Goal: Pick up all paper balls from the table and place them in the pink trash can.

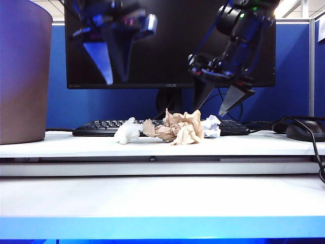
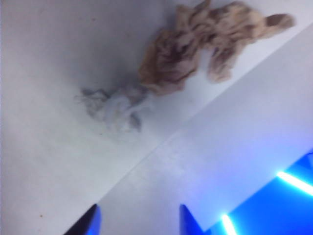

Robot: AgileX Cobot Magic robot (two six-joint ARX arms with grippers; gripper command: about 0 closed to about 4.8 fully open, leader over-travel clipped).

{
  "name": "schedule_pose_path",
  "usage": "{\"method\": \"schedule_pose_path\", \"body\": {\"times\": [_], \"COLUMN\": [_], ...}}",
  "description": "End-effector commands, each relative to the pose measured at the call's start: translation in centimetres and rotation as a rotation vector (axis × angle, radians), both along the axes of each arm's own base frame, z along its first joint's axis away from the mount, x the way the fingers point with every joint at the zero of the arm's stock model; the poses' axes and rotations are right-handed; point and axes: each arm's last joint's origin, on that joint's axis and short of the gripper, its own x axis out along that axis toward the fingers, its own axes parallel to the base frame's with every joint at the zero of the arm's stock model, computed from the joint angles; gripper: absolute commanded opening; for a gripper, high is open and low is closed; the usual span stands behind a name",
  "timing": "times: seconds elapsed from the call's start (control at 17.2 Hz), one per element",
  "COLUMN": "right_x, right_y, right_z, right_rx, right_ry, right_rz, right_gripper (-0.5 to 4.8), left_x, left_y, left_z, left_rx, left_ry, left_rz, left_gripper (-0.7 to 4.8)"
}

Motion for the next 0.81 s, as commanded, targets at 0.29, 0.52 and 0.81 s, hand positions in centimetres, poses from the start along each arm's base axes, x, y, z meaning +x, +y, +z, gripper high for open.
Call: {"method": "schedule_pose_path", "body": {"times": [0.29,0.52,0.81], "right_x": [1.9,2.3,2.5], "right_y": [0.8,0.9,1.1], "right_z": [-3.3,-3.8,-3.6], "right_rx": [0.022,0.026,0.063], "right_ry": [0.029,0.019,-0.005], "right_rz": [-0.035,-0.035,-0.017], "right_gripper": [4.79,2.02,-0.06], "left_x": [1.1,1.4,2.0], "left_y": [-0.4,-0.6,-1.1], "left_z": [-4.5,-5.8,-6.3], "left_rx": [0.091,0.078,0.022], "left_ry": [0.020,0.002,-0.032], "left_rz": [0.001,0.006,-0.002], "left_gripper": [2.15,2.15,2.15]}}
